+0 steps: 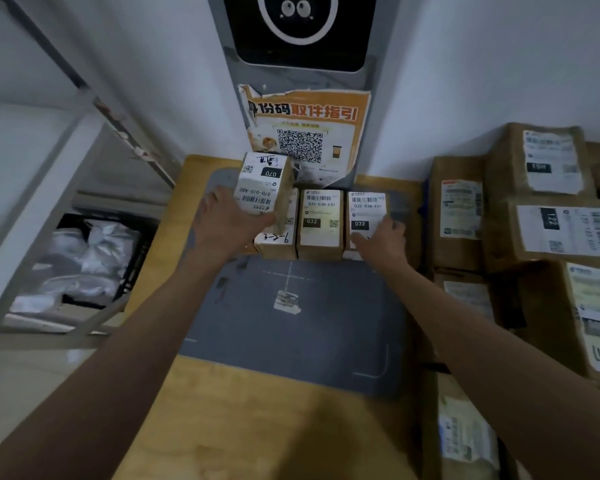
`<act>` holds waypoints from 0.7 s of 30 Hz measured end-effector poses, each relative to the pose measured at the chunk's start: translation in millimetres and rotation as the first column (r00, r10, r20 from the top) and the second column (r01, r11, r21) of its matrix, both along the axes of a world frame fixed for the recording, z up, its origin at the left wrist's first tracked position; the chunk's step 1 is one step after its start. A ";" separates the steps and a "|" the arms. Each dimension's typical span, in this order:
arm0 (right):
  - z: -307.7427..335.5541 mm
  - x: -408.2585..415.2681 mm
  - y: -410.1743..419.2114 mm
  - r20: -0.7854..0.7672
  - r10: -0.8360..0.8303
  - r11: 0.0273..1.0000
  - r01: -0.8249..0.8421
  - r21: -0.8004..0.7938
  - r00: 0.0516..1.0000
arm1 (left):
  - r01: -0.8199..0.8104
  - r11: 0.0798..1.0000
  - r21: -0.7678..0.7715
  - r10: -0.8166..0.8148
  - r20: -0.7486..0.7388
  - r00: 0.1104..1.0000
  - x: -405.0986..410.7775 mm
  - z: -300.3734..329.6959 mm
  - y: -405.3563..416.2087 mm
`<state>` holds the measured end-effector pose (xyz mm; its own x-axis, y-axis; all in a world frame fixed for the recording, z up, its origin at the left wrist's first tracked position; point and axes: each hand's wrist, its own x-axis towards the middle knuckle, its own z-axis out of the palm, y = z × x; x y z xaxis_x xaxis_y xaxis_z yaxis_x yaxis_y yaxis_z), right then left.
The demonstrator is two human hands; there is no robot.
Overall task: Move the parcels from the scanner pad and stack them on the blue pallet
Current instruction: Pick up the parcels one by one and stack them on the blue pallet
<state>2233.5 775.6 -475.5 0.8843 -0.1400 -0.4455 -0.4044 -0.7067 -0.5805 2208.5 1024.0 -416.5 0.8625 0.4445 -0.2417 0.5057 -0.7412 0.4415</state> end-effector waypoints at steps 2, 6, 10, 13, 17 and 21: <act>-8.7 6.8 7.2 0.012 -0.027 1.000 0.027 -0.010 1.000 | -0.019 0.999 -0.027 0.019 -0.003 1.000 8.0 -11.0 -0.8; -19.9 14.2 14.4 0.043 -0.010 0.996 0.013 -0.083 0.999 | -0.030 0.994 -0.101 0.039 0.091 0.995 11.4 -30.0 -3.6; -24.4 15.6 13.6 0.064 -0.026 0.997 0.030 -0.074 0.998 | -0.056 0.988 -0.147 0.079 0.153 0.985 11.5 -34.6 -5.0; -23.2 12.5 12.7 0.044 -0.040 0.997 0.042 -0.059 0.998 | -0.093 0.975 -0.200 0.119 0.122 0.985 12.7 -31.2 -1.6; -19.2 -0.2 12.1 0.005 -0.059 0.998 0.059 -0.033 0.998 | -0.139 0.966 -0.219 0.156 0.064 0.986 12.1 -24.7 0.0; -8.6 -16.6 5.1 -0.041 -0.094 0.995 0.094 -0.014 0.995 | -0.155 0.967 -0.204 0.174 0.078 0.982 4.9 -16.4 0.0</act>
<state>2217.0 780.7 -484.1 0.8477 -0.2274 -0.4793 -0.4930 -0.6713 -0.5535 2213.4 1024.0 -432.9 0.8046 0.5339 -0.2598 0.5625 -0.5454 0.6214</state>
